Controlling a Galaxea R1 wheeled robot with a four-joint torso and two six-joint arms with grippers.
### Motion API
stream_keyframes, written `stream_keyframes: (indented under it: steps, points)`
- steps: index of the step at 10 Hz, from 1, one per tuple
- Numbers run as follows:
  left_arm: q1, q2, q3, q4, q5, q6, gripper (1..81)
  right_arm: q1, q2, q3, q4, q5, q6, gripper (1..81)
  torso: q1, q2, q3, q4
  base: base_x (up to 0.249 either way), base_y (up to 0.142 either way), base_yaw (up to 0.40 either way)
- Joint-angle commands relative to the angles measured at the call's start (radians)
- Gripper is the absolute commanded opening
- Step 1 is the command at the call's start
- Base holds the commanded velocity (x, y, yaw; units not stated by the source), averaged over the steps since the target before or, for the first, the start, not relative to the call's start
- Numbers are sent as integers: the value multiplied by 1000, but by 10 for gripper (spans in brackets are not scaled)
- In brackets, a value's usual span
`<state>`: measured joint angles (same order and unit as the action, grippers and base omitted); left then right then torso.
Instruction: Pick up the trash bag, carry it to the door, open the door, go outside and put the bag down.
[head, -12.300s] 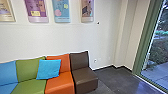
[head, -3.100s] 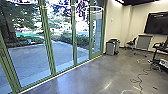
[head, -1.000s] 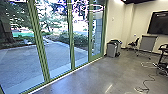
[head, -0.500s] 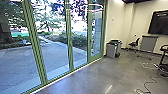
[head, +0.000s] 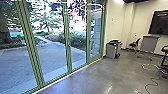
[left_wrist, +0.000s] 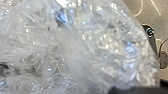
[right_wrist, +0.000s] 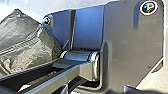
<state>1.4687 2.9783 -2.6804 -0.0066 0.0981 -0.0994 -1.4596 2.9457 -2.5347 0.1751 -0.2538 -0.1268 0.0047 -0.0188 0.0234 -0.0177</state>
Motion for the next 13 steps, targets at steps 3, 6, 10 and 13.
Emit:
stream_keyframes:
  steps: [3, 6, 10, 13]
  points:
    - [-66, -2, 1, 4, 57, 7, 10, 67, -1, 7, 0, -67, -4, 811, 0, 0, 0, 0, 170, -98, 0]
    - [-66, -2, 1, 4, 57, 7, 10, 67, -1, 7, 0, -67, -4, 811, 0, 0, 0, 0, 170, -92, 0]
    - [-66, -4, 1, 4, 57, 7, 10, 66, -1, 5, 0, -67, -4, 811, 0, 0, 0, 0, 170, -76, 0]
    - [-66, -4, 1, 4, 57, 7, 10, 67, -1, 5, 0, -67, -4, 811, 0, 0, 0, 0, 170, -75, 0]
